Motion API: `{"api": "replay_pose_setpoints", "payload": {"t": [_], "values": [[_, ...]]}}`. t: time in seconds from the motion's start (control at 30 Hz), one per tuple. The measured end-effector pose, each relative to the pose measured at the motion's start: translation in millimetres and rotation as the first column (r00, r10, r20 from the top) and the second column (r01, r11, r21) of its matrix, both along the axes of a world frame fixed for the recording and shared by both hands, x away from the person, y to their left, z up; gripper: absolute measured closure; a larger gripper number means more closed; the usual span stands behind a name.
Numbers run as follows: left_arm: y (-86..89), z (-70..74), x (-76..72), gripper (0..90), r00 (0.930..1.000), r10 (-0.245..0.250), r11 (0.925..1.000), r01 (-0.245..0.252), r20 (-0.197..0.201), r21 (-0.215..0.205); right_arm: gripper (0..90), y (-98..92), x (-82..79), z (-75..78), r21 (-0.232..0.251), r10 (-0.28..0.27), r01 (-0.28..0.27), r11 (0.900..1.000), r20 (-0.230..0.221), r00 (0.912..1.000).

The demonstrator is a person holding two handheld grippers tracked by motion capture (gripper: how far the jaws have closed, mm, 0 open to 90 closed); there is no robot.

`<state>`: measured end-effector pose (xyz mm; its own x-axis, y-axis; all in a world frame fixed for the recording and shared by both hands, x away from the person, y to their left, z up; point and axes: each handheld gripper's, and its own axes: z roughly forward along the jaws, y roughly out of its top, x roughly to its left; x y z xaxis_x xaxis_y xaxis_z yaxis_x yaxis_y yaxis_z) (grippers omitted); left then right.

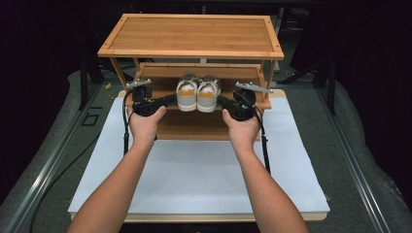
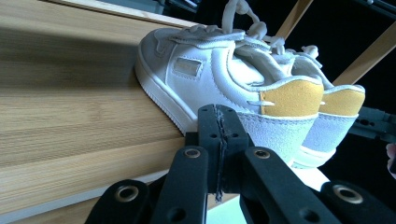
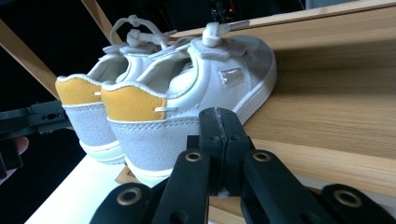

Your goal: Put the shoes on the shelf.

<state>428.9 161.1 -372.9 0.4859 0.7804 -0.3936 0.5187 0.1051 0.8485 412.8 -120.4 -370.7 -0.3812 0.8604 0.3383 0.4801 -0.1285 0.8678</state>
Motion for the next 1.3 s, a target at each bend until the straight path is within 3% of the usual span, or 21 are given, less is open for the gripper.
{"api": "replay_pose_setpoints", "payload": {"t": [0.23,0.43,0.47,0.53,0.77,0.8,0.83,1.0,1.1,1.17,1.2,1.3], "values": [[-1.1,0.6,0.8,89.8,1.0000,0.001,1.0000,-0.001,0.000,0.007,90.0,1.3,-1.1,1.8,-0.009,0.001,-0.001,1.000,-0.021,0.9998],[-4.0,2.8,5.8,89.9,0.9998,0.018,0.9998,-0.018,-0.008,0.013,90.0,4.2,3.7,1.2,0.000,-0.020,0.020,1.000,-0.004,0.9998],[-4.0,3.1,7.4,89.9,0.9998,0.018,0.9997,-0.018,-0.008,0.017,90.0,4.1,4.1,2.5,-0.015,-0.028,0.028,1.000,-0.023,0.9994],[-4.6,2.9,10.3,89.9,0.9998,0.020,0.9997,-0.020,-0.006,0.017,90.0,4.2,8.6,1.9,-0.002,-0.023,0.023,1.000,-0.009,0.9997],[-5.3,0.8,20.7,89.9,0.9998,0.020,0.9997,-0.020,-0.004,0.013,90.0,1.8,22.0,0.7,0.029,-0.030,0.031,0.999,-0.027,0.9992],[-5.9,0.2,22.4,89.9,0.9997,0.023,0.9997,-0.023,-0.006,0.001,90.0,1.4,23.1,1.9,0.013,-0.037,0.038,0.999,-0.045,0.9983],[-5.7,0.0,23.6,89.9,0.9997,0.023,0.9997,-0.023,-0.004,0.003,90.0,2.1,26.1,1.1,0.026,-0.034,0.035,0.999,-0.028,0.9990],[-6.0,1.0,32.0,89.9,0.9996,0.029,0.9994,-0.029,-0.007,0.018,90.0,2.9,31.5,1.9,0.007,-0.041,0.041,0.999,-0.047,0.9981],[-7.1,0.8,35.3,89.9,0.9993,0.037,0.9990,-0.037,-0.004,0.026,90.0,3.6,36.4,0.0,0.030,-0.041,0.042,0.999,-0.031,0.9987],[-8.0,0.5,37.9,89.9,0.9992,0.039,0.9989,-0.039,-0.004,0.026,90.0,3.3,38.8,1.4,0.008,-0.044,0.044,0.999,-0.050,0.9978],[-8.5,-0.1,39.2,89.9,0.9990,0.045,0.9988,-0.045,-0.006,0.019,90.0,4.3,40.8,0.4,0.020,-0.047,0.048,0.999,-0.033,0.9983],[-8.0,-1.7,41.7,89.9,0.9990,0.044,0.9990,-0.044,-0.007,0.006,90.0,5.7,43.5,1.5,-0.002,-0.066,0.066,0.998,-0.036,0.9972]]}}
